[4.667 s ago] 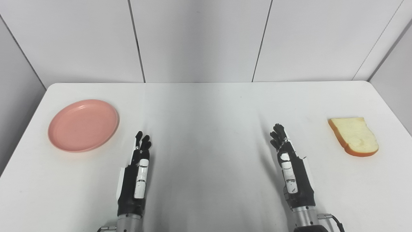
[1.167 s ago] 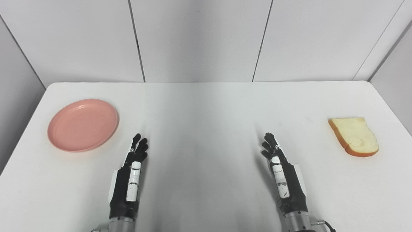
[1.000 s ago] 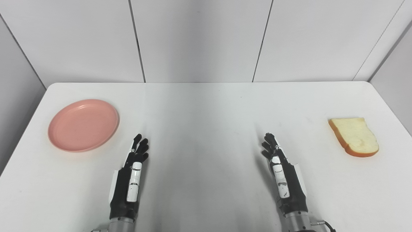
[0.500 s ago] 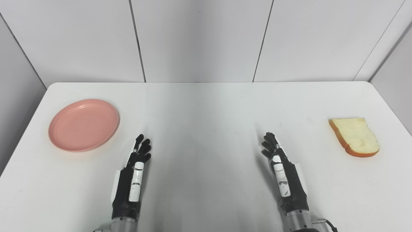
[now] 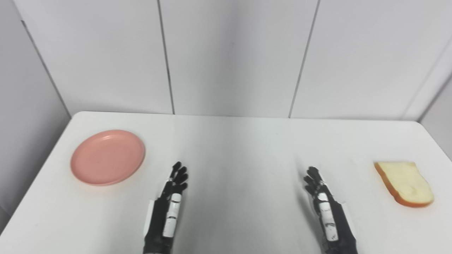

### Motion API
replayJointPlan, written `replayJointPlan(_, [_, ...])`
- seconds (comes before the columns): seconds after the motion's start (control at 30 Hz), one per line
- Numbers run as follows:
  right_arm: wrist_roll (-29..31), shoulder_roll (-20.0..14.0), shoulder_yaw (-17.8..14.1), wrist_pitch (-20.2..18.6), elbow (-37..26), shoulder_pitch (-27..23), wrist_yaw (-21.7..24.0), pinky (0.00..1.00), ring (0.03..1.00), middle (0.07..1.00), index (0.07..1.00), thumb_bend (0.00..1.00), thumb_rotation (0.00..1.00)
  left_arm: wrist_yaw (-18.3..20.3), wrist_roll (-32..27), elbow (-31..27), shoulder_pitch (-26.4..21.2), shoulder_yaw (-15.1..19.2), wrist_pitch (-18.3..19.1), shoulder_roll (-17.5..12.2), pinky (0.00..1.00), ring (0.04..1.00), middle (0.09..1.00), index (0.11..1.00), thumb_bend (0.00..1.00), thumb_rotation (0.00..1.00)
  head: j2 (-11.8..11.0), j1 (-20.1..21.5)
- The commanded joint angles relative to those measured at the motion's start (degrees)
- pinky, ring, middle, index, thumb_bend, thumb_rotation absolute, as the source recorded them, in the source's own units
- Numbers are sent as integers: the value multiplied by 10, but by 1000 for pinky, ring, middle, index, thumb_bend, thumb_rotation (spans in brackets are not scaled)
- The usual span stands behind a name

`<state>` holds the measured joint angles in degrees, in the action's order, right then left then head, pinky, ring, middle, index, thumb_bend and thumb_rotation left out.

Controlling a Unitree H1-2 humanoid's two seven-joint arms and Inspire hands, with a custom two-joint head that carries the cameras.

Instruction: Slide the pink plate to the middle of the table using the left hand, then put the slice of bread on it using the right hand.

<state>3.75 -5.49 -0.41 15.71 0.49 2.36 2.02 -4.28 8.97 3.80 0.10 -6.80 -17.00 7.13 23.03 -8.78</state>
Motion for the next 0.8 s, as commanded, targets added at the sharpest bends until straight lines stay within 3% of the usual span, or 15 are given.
replayJointPlan(0.0, [9, -7, -7, 28, 36, 12, 11, 987, 962, 968, 940, 766, 1000, -13, 8, 36, 8, -3, -29, 7, 860, 886, 911, 895, 467, 981, 0, -6])
replayJointPlan(0.23, [25, -10, -11, 31, 46, 11, 19, 1000, 990, 985, 969, 801, 1000, -11, -23, -13, 11, 11, -21, 18, 887, 904, 917, 902, 484, 978, 2, -18])
replayJointPlan(0.27, [24, -9, -11, 30, 44, 12, 20, 1000, 991, 985, 969, 799, 1000, -13, -31, -26, 8, 17, -17, 20, 887, 902, 911, 892, 509, 981, 5, -17])
replayJointPlan(0.3, [23, -9, -10, 29, 43, 12, 21, 1000, 989, 984, 969, 794, 1000, -15, -38, -37, 5, 24, -13, 20, 872, 896, 897, 863, 638, 972, 5, -17])
replayJointPlan(0.37, [22, -8, -9, 28, 40, 12, 23, 1000, 989, 981, 963, 789, 1000, -16, -52, -57, -6, 38, -11, 15, 859, 883, 873, 821, 738, 959, 8, -16])
replayJointPlan(0.6, [13, 1, -6, 24, 33, 14, 20, 1000, 974, 969, 952, 811, 1000, -11, -82, -78, -83, 100, -11, -44, 830, 805, 770, 709, 858, 927, 18, -11])
replayJointPlan(0.77, [9, 5, -4, 20, 31, 13, 20, 1000, 966, 966, 949, 797, 1000, -3, -104, -9, -156, 146, -24, -123, 798, 785, 758, 695, 928, 953, 20, -5])
